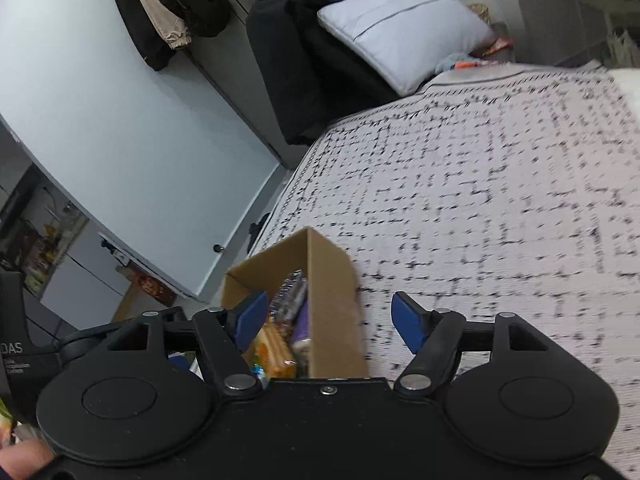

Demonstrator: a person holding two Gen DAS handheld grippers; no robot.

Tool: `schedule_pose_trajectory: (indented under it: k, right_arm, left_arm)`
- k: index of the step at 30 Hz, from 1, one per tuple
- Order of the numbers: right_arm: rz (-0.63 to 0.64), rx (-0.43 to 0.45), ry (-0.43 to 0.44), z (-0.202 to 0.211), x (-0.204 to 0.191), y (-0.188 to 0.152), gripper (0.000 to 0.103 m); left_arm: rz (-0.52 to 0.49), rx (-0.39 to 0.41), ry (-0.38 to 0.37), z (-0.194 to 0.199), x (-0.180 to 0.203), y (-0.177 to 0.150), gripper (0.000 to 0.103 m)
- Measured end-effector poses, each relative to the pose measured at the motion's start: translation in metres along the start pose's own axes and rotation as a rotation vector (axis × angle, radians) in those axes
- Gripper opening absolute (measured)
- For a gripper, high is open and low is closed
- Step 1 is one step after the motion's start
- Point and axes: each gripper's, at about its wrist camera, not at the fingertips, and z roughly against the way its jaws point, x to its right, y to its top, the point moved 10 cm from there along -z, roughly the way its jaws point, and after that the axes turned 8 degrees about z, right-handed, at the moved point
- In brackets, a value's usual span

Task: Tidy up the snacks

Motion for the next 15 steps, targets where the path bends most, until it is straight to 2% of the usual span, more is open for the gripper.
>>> schedule_pose_trajectory:
  k: [11, 15]
  right_arm:
    - [0.065, 0.05, -0.06, 0.052, 0.013, -0.003, 0.082]
    - [0.076, 0.078, -0.095, 0.069, 0.017, -0.006, 0.087]
  left_arm:
    - [-0.026, 0.011, -0.021, 0.03, 0.011, -0.024, 0.082]
    - [-0.043, 0.032, -0.04, 0.047, 0.018, -0.027, 0.091]
